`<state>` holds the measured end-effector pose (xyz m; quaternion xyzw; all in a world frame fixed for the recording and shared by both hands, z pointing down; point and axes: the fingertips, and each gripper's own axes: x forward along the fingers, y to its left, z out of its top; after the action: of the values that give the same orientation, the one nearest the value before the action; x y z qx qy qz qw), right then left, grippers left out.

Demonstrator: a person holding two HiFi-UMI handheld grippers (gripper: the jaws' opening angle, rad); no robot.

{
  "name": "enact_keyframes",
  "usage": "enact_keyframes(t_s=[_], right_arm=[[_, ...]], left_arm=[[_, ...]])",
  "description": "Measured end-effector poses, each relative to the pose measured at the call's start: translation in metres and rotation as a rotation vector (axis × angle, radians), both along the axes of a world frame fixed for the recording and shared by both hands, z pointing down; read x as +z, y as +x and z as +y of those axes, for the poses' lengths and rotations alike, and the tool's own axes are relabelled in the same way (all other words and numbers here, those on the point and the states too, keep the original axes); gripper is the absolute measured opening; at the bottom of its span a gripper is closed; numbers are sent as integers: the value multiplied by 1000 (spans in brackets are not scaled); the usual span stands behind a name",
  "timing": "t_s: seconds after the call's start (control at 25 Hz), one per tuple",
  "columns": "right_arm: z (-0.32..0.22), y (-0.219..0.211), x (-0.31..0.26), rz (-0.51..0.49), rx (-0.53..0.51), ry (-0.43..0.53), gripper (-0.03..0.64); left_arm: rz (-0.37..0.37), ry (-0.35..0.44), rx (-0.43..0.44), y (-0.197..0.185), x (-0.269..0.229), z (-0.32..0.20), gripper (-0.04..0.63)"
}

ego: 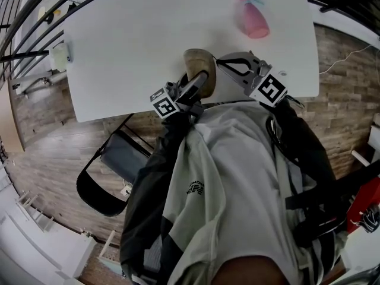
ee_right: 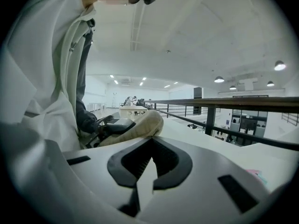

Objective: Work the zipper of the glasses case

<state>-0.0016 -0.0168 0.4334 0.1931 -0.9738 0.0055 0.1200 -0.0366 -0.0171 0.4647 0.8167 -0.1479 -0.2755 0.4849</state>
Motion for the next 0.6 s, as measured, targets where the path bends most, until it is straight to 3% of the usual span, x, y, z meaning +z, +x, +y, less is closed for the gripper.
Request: enact_keyframes(t_s=[0.16, 0.36, 0.44, 0.6], right_arm=[[6, 1, 5, 92, -23, 63, -6], [52, -19, 37, 211, -154, 74, -6], [60, -22, 42, 198, -147, 58, -6], [58, -28, 48, 276, -187, 86, -6]], left_arm=[[13, -1, -19, -2, -1, 0, 291], [231, -56, -250, -45, -15, -30, 290], [240, -72, -264, -46, -16, -35, 290], [279, -141, -288, -48, -11, -42, 290]])
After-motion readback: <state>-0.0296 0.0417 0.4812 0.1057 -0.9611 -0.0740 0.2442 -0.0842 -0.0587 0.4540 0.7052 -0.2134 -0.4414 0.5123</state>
